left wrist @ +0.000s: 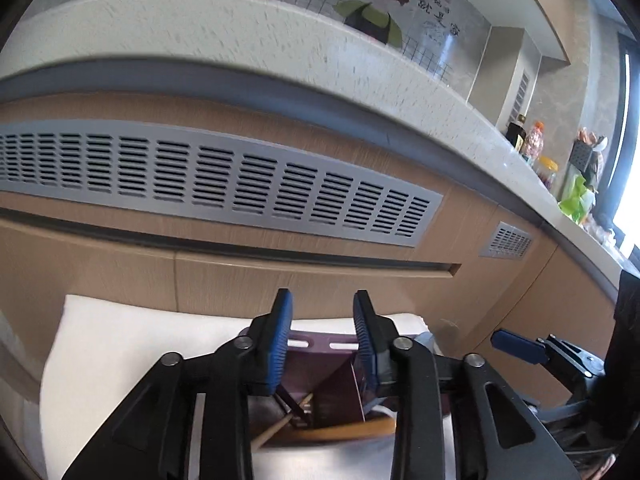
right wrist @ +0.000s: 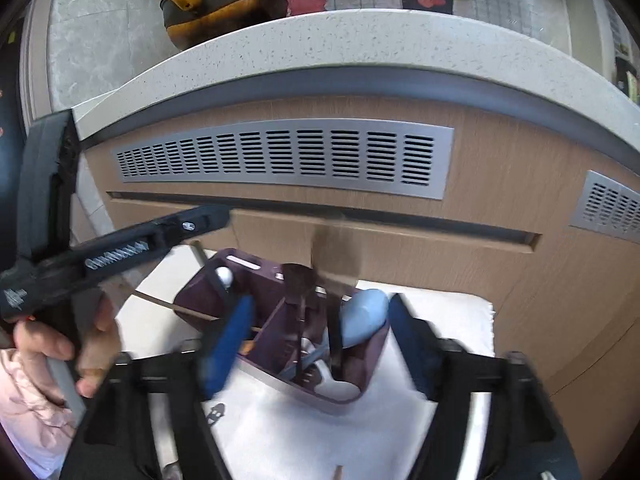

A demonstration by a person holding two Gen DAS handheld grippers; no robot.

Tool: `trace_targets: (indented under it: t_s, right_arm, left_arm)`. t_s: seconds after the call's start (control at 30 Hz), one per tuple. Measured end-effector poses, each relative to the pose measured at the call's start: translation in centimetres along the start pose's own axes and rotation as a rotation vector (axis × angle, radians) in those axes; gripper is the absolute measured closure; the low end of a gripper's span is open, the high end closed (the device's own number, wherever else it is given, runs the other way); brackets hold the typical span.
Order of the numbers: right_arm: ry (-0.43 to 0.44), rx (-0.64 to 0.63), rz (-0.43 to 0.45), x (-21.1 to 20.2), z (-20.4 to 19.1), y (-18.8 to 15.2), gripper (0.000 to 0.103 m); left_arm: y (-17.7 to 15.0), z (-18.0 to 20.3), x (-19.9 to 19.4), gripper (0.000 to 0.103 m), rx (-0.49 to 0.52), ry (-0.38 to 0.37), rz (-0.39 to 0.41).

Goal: Organize utensils
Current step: 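Open both tools to drop the spoons into the caddy, then grasp the second wooden chopstick with the right tool while the left grasps the face-handled spoon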

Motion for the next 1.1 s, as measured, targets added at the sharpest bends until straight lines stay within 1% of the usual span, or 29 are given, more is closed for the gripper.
trace_targets:
  t_s: [0.07, 0.17, 0.23, 0.27, 0.3, 0.4, 0.5, 0.57, 0.6, 0.67, 0.7, 0.73, 0.77, 0.87, 0.9, 0.93, 0.97, 1.0, 1.1]
  right_arm:
    - [-0.018, -0.011, 0.007, -0.8, 0.2, -0.6, 0.028]
    - [-0.037, -0.027, 0.005, -1.8, 0.4, -1.7, 0.021]
    - [-0.054, -0.043, 0.003, -2.5, 0.4, -2.7, 0.007]
    - [-0.056, -0.049, -0.004, -2.8, 0.4, -3.3, 0.005]
    - [-0.058, -0.054, -0.021, -2.9, 0.5, -4.0, 0.003]
    - [-0.059, -0.069, -0.1, -3.1, 0.6, -6.4, 0.003]
    - [-0.072, -0.062, -0.193, -3.0, 1.0, -9.2, 0.003]
    - [-0.056, -0.049, -0.258, -3.0, 1.3, -11.3, 0.004]
    - [-0.046, -0.038, -0.291, -3.0, 1.5, -12.5, 0.007]
    - [-0.059, -0.024, -0.345, -2.9, 1.9, -14.6, 0.022]
    - [-0.077, -0.024, -0.363, -2.7, 2.0, -15.4, 0.049]
    - [-0.098, -0.018, -0.383, -2.5, 2.3, -16.2, 0.065]
    - [-0.11, 0.006, -0.405, -2.2, 2.8, -17.0, 0.068]
    - [-0.099, 0.059, -0.438, -1.5, 3.6, -17.9, 0.07]
    - [-0.103, 0.06, -0.426, -1.3, 3.7, -17.8, 0.073]
    - [-0.109, 0.051, -0.423, -1.3, 3.6, -17.7, 0.078]
    - [-0.121, 0.037, -0.423, -1.2, 3.4, -17.8, 0.081]
    - [-0.132, 0.021, -0.421, -1.2, 3.2, -17.7, 0.088]
    - [-0.138, -0.016, -0.414, -1.2, 2.6, -17.8, 0.097]
  left_arm:
    - [-0.2, 0.1, -1.6, 0.053, 0.007, 0.027, -0.001]
    - [-1.3, 0.7, -4.0, 0.05, 0.033, 0.061, -0.025]
    - [-2.6, 1.0, -5.5, 0.047, 0.05, 0.07, -0.048]
    - [-3.3, 1.1, -6.2, 0.045, 0.056, 0.076, -0.059]
    - [-4.2, 1.3, -6.8, 0.043, 0.062, 0.086, -0.073]
    - [-7.3, 1.7, -8.1, 0.041, 0.066, 0.116, -0.139]
    - [-10.3, 2.4, -8.1, 0.041, 0.069, 0.101, -0.235]
    - [-12.6, 3.0, -8.3, 0.041, 0.078, 0.099, -0.292]
    - [-13.7, 3.1, -8.6, 0.041, 0.085, 0.099, -0.312]
    - [-15.6, 3.6, -8.7, 0.041, 0.115, 0.093, -0.363]
    - [-16.5, 3.8, -8.7, 0.041, 0.127, 0.094, -0.391]
    - [-17.4, 3.9, -8.7, 0.041, 0.13, 0.093, -0.416]
    - [-18.0, 4.0, -8.6, 0.041, 0.126, 0.087, -0.435]
    - [-19.3, 4.3, -8.7, 0.041, 0.108, 0.066, -0.466]
    - [-19.6, 4.3, -8.7, 0.041, 0.105, 0.065, -0.473]
    - [-19.6, 4.3, -8.7, 0.041, 0.106, 0.064, -0.478]
    - [-19.8, 4.4, -8.7, 0.041, 0.106, 0.062, -0.483]
    - [-19.8, 4.4, -8.6, 0.041, 0.105, 0.061, -0.488]
    - [-19.7, 4.3, -8.2, 0.041, 0.1, 0.059, -0.504]
Point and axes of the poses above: each gripper's, at about its wrist camera, not at the fingertips, and x roughly the way its jaws point, z to its right, y to its top, the point moved 1 cm from there along x, roughly the way its jaws point, and after that the axes turned 11 degrees about x, right-handed, at the moved point
